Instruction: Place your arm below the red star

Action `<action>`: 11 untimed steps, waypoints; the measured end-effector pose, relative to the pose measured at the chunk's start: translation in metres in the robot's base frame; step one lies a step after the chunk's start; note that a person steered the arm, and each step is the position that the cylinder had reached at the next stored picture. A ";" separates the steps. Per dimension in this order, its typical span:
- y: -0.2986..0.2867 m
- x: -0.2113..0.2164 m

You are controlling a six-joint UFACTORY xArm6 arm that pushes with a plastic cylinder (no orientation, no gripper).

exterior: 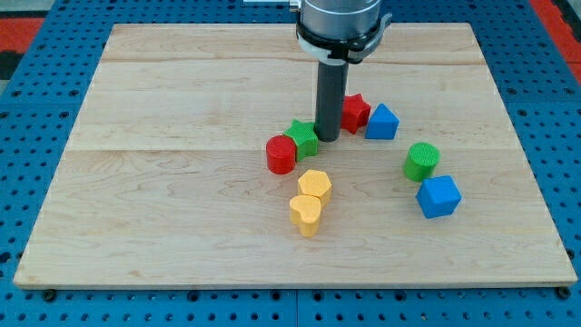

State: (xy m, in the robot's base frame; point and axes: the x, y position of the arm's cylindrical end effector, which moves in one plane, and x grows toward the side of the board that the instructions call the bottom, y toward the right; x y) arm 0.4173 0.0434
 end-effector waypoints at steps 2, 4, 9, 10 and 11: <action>-0.077 -0.001; -0.117 -0.001; 0.011 0.028; 0.038 0.019; 0.032 0.028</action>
